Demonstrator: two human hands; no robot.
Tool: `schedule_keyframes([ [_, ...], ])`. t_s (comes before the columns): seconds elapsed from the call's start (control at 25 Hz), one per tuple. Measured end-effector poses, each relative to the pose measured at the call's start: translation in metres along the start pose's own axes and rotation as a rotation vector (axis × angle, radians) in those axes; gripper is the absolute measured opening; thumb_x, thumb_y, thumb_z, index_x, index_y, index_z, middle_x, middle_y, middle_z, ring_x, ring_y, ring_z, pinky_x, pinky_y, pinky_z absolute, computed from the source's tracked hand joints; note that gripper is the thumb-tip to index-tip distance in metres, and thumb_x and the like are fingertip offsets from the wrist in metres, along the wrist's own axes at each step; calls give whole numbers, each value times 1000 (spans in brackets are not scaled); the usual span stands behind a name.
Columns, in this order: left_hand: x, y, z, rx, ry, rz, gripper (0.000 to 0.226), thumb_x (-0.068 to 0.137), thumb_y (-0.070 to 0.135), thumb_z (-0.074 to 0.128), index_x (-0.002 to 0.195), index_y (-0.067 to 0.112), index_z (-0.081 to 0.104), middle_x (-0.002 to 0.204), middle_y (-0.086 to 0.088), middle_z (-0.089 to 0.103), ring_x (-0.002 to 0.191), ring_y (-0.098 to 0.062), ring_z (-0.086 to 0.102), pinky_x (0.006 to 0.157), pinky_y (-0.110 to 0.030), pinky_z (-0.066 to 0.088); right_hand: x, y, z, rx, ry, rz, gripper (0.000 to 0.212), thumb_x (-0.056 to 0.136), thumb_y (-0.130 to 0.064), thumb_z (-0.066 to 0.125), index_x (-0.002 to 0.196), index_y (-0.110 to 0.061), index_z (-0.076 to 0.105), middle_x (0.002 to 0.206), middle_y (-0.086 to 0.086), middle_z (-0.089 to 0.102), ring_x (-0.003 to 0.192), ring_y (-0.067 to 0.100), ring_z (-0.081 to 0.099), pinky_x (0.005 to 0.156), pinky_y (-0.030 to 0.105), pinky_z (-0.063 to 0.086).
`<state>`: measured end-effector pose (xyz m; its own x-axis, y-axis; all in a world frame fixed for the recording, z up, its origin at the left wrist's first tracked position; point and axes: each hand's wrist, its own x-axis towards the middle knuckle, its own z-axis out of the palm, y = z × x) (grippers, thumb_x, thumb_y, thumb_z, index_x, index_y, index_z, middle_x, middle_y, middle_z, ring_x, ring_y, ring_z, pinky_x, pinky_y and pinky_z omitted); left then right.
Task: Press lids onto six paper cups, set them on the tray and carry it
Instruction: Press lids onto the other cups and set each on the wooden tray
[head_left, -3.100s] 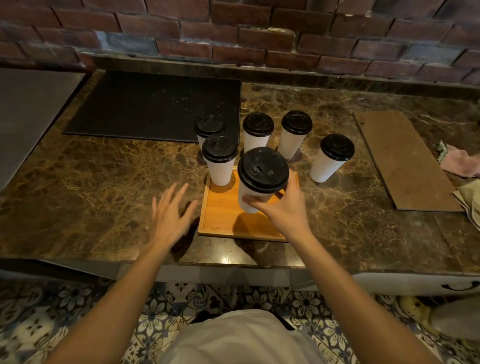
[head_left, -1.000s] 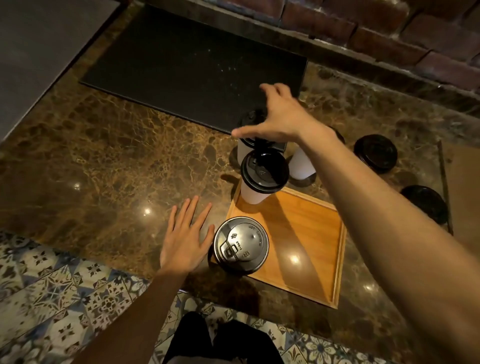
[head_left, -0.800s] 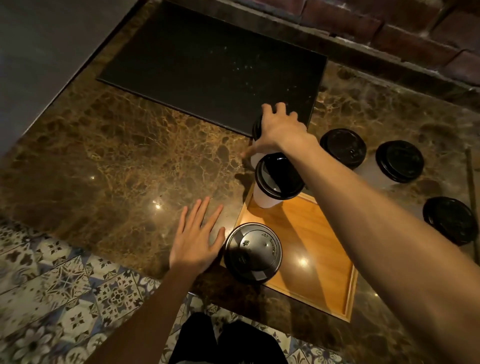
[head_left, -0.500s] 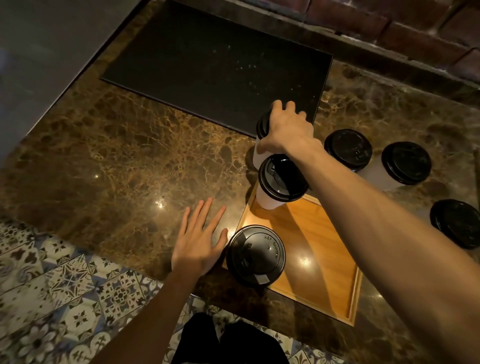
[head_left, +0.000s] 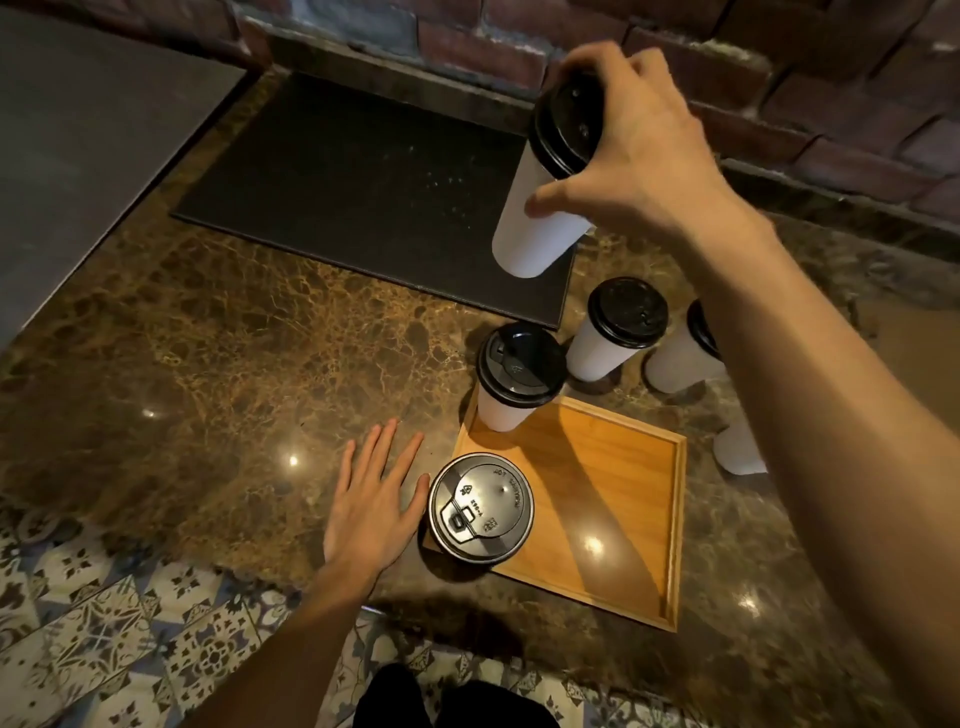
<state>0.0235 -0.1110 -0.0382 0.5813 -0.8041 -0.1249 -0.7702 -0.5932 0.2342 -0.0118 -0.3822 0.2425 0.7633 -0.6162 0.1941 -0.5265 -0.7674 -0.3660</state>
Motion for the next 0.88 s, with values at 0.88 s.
schedule_keyframes([
  [0.88, -50, 48, -111, -1168, 361, -140, 29, 98, 32, 47, 127, 32, 53, 133, 12, 53, 125, -8, 47, 97, -22, 39, -314, -22, -90, 136, 62, 123, 89, 60, -56, 74, 140, -38, 39, 133, -17, 45, 121, 5, 45, 93, 21, 41],
])
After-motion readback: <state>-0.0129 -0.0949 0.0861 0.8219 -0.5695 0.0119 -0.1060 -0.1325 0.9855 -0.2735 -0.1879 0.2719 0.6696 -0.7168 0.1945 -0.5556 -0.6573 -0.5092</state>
